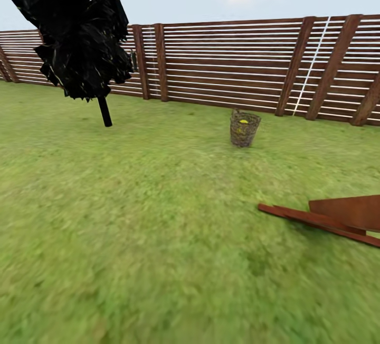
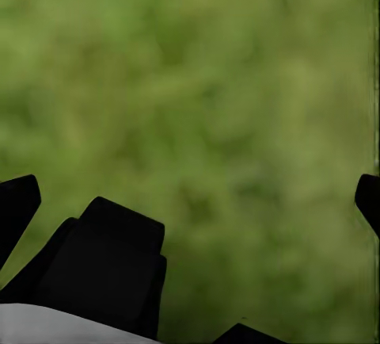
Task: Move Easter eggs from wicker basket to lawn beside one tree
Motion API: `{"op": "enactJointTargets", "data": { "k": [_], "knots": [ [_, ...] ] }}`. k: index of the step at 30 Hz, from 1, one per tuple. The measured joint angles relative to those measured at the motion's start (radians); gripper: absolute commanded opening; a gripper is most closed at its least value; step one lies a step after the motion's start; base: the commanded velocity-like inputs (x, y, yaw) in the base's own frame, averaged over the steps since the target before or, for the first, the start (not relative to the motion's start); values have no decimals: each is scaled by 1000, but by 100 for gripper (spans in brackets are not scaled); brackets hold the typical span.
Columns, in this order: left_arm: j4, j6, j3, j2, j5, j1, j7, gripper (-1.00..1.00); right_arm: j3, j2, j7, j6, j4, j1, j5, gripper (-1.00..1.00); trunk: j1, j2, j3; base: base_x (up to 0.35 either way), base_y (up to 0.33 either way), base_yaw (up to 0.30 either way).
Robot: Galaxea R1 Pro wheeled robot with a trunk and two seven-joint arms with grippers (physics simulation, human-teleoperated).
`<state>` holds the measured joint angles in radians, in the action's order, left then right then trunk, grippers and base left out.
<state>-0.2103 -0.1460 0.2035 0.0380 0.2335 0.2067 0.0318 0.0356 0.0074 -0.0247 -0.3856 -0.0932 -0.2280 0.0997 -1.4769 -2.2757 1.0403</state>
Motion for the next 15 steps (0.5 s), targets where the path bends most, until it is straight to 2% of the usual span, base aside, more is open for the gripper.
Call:
{"op": "enactJointTargets", "data": {
  "k": [15],
  "knots": [
    [0, 1, 0, 0, 2, 0, 0, 100, -1, -4, 0, 2, -1, 0, 0, 100, 0, 0, 0, 314, -79, 0]
  ]
}}
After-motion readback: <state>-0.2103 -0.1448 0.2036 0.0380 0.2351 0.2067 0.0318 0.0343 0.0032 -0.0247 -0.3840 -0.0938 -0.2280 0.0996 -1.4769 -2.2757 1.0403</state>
